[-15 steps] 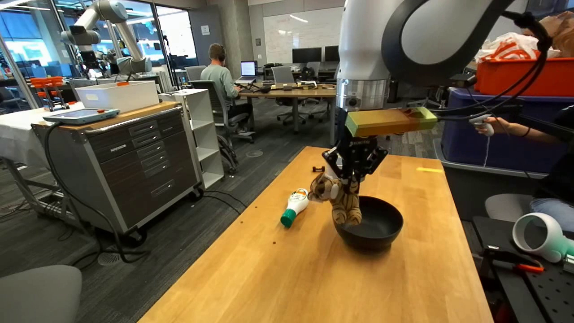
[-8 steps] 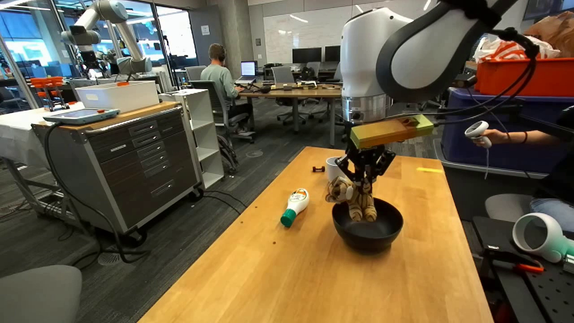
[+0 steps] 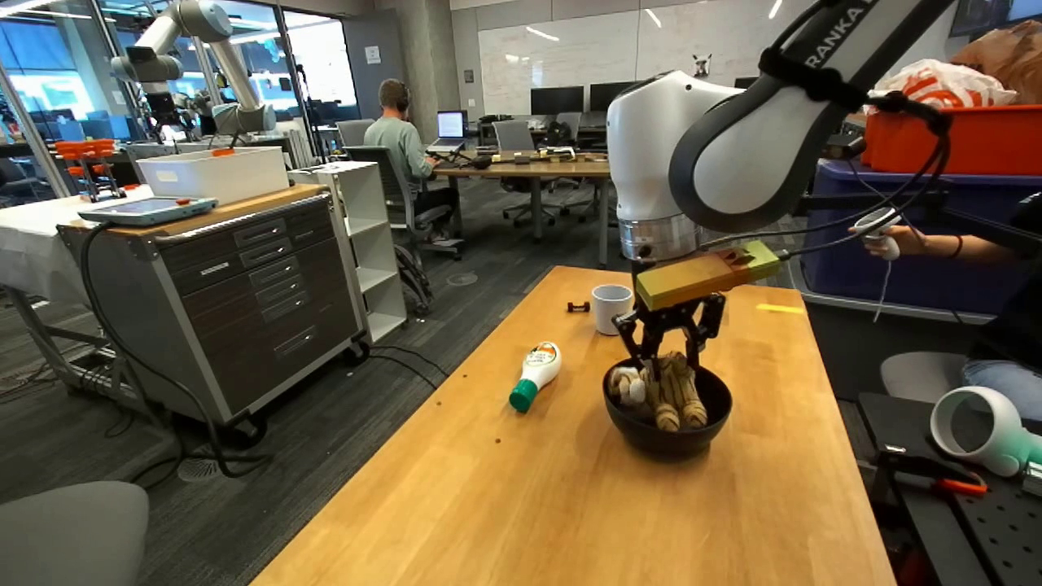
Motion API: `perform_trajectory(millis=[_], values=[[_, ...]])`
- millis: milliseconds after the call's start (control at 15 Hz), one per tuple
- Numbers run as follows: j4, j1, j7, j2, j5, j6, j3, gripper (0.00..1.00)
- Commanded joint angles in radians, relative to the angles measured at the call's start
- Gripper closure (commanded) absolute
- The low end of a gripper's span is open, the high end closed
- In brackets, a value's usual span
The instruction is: Put the stuffed animal in the black bowl
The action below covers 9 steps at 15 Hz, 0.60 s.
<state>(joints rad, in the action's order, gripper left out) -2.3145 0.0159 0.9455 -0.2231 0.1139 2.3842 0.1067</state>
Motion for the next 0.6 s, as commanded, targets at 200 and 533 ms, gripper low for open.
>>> perform_trajectory(millis=[200,533], values=[[-0.009,-0.034,-0.041,0.081,-0.066,-0.011,-0.039,0.0],[-0.06,-0.05,-0.208,0.222,-0.195,-0.002,-0.113,0.0]])
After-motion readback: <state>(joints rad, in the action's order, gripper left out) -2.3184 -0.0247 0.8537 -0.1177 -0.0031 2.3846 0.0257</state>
